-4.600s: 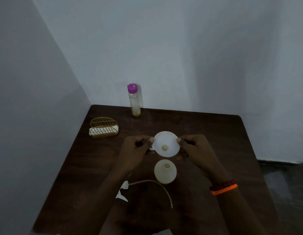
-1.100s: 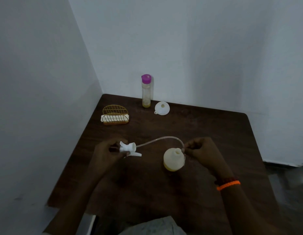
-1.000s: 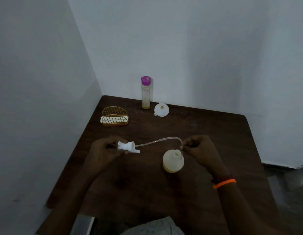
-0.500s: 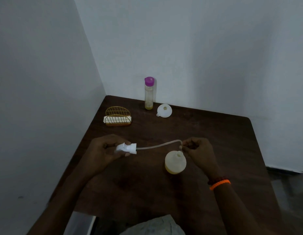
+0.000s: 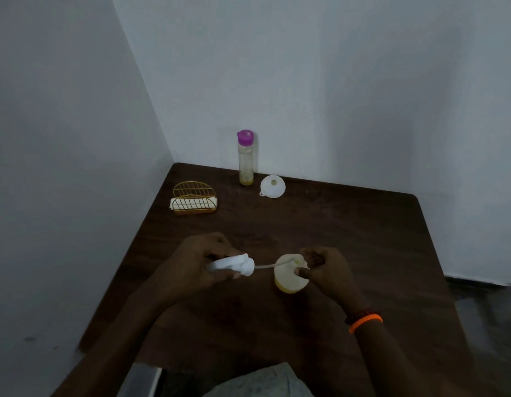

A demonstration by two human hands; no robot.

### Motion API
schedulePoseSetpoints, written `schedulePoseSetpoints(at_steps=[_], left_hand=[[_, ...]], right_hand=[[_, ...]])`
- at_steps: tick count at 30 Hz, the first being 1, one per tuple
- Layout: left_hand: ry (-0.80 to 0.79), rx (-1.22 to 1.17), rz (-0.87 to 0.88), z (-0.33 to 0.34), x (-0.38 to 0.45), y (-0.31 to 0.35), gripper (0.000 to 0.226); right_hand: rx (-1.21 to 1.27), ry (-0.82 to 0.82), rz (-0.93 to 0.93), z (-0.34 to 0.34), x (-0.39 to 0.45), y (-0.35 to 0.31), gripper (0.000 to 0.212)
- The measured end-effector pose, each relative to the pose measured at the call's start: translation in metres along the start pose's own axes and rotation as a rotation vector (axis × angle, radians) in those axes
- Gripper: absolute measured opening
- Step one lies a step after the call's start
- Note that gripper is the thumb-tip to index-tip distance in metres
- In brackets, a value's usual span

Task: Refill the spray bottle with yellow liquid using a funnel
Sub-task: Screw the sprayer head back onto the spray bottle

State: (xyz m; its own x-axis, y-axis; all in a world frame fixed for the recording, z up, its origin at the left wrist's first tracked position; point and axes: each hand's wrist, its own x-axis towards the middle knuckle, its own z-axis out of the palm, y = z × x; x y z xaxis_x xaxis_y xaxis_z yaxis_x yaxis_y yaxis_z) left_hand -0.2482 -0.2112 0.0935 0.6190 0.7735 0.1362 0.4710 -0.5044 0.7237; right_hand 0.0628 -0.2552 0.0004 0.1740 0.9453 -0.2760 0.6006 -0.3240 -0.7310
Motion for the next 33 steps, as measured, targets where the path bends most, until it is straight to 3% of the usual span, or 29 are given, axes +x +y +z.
schedulePoseSetpoints(at_steps=[4,12,15,19,25,33], left_hand=[[-0.043,0.051,0.003,0.025,0.018,0.008,0.025],[0.023,0.052,-0.059,0.071,0.070,0.020,0.028],[0.013,0.054,-0.022,0.085,0.082,0.021,0.026],[-0.058,0.068,-0.025,0.099,0.094,0.017,0.025],[-0.150,0.082,-0.116,0.115,0.103,0.009,0.031],[-0.094,0.061,-0.085,0.119,0.098,0.004,0.026]], right_hand=[[-0.116,0.011,0.015,0.012,0.002,0.005,0.044],[-0.081,0.093,0.041,0.032,-0.004,0.011,0.050],[-0.032,0.092,0.003,0.028,-0.008,0.007,0.027],[-0.016,0.077,-0.035,0.025,-0.010,0.006,0.022],[0.010,0.095,-0.015,0.027,-0.008,0.011,0.033],[0.017,0.089,0.037,0.033,-0.001,0.017,0.052]])
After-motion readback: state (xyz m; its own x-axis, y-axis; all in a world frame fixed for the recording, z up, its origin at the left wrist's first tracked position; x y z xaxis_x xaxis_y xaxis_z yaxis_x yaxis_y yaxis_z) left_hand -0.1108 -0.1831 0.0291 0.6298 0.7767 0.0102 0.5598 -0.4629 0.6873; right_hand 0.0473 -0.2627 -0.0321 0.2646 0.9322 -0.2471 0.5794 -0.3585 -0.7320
